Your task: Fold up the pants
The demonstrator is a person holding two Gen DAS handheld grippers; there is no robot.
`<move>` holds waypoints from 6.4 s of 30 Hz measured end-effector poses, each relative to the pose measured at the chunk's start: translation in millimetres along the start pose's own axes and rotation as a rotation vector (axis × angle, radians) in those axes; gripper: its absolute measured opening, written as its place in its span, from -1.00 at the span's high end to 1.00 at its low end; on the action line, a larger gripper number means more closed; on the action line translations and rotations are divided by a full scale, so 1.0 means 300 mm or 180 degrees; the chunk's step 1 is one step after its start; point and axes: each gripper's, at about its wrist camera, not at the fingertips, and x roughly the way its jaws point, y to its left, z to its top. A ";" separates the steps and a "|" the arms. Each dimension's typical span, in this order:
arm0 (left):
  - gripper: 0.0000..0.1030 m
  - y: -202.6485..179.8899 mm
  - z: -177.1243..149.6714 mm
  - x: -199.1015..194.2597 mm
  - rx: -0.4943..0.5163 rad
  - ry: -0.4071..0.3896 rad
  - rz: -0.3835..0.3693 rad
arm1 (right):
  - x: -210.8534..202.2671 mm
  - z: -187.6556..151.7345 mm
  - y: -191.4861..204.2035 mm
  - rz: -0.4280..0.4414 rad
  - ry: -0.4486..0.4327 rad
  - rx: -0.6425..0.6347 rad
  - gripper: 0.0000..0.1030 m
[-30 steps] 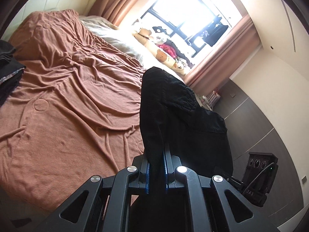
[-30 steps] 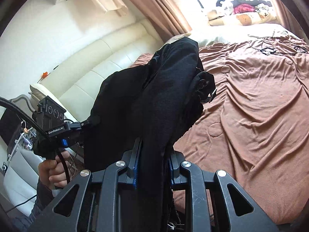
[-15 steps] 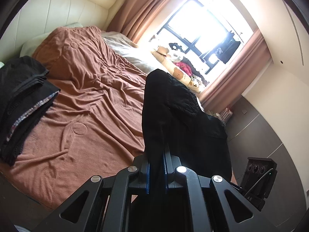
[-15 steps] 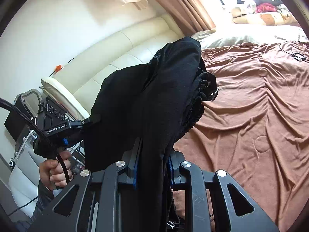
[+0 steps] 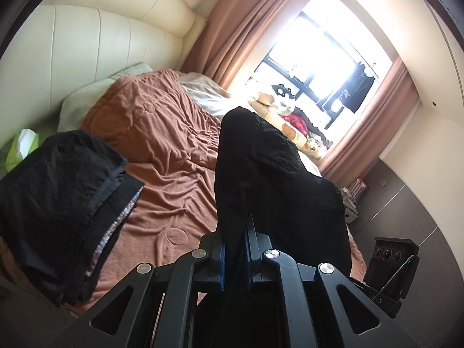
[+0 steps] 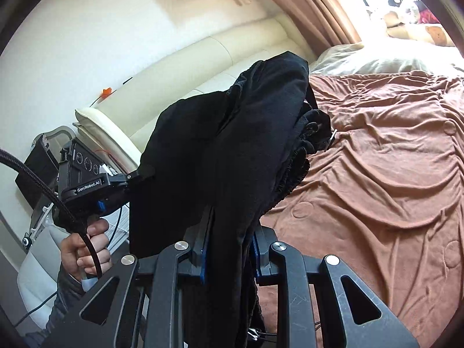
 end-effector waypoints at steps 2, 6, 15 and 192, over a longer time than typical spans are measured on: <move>0.81 0.039 0.035 -0.019 0.0014 -0.0038 0.0057 | 0.058 0.018 0.018 0.0044 0.0009 -0.0029 0.62; 0.82 0.114 0.110 -0.061 0.0009 -0.0116 0.0166 | 0.168 0.052 0.051 0.0150 0.0041 -0.0100 0.64; 0.82 0.236 0.274 -0.147 0.0152 -0.0264 0.0478 | 0.415 0.121 0.122 0.0345 0.0071 -0.0174 0.64; -0.99 -0.686 -0.620 -0.365 0.1097 -0.0611 0.1268 | -0.595 -0.100 0.385 -0.1481 -0.0055 -0.1084 -1.00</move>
